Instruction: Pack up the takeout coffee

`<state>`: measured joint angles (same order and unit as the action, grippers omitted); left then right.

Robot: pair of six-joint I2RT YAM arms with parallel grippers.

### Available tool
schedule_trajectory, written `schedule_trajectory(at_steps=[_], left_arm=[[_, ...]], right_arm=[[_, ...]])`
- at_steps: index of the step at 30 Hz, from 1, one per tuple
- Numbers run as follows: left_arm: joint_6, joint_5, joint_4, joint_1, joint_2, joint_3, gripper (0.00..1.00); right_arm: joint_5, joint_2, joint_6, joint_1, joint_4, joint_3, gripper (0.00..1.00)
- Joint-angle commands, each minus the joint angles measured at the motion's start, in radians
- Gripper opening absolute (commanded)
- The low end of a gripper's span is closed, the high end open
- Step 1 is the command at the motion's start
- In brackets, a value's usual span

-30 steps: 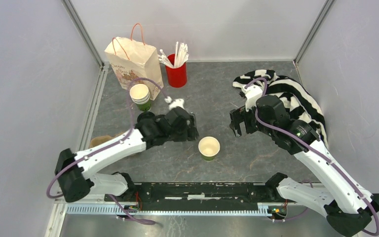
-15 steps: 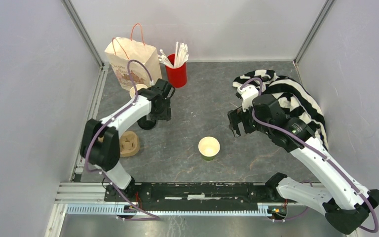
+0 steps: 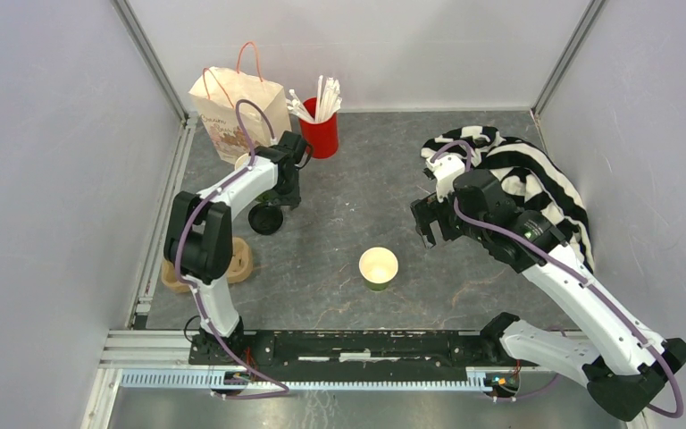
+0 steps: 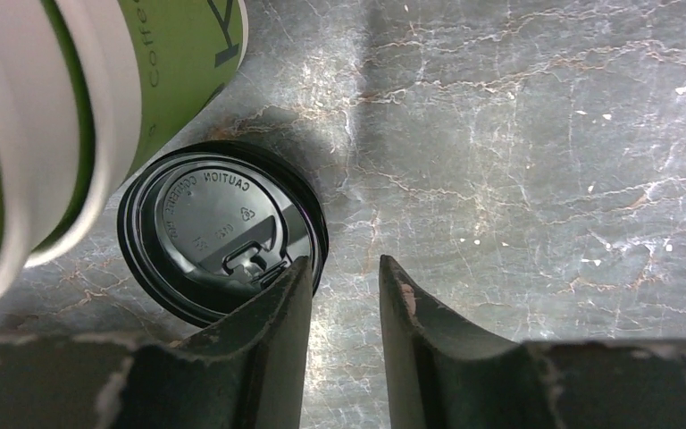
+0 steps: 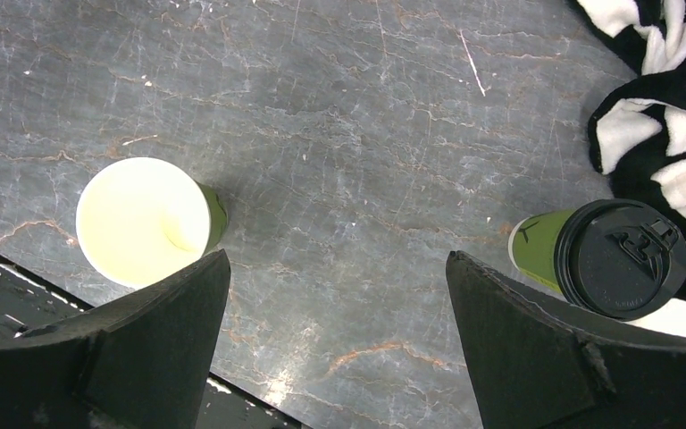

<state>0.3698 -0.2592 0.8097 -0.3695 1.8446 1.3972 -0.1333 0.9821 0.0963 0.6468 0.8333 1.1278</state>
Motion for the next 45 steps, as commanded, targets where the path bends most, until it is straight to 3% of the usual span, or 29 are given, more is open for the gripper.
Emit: schedule_trajectory(at_steps=[1, 19, 25, 34, 45], left_arm=[[-0.039, 0.014, -0.002, 0.017, 0.026, 0.026, 0.39], [-0.046, 0.049, -0.001, 0.060, 0.040, -0.001, 0.36], [-0.053, 0.050, -0.004, 0.060, 0.049, -0.011, 0.28], [-0.060, 0.035, -0.004, 0.060, 0.039, -0.027, 0.30], [-0.059, 0.040, -0.006, 0.060, 0.038, -0.031, 0.20]], right_arm=[[-0.013, 0.007, -0.026, 0.000, -0.022, 0.009, 0.98], [-0.011, 0.002, -0.025, -0.001, -0.021, 0.003, 0.98], [-0.006, 0.003, -0.025, -0.001, -0.026, 0.004, 0.98], [0.001, 0.002, -0.023, -0.001, -0.029, -0.003, 0.98], [0.007, -0.004, -0.022, -0.001, -0.031, -0.008, 0.98]])
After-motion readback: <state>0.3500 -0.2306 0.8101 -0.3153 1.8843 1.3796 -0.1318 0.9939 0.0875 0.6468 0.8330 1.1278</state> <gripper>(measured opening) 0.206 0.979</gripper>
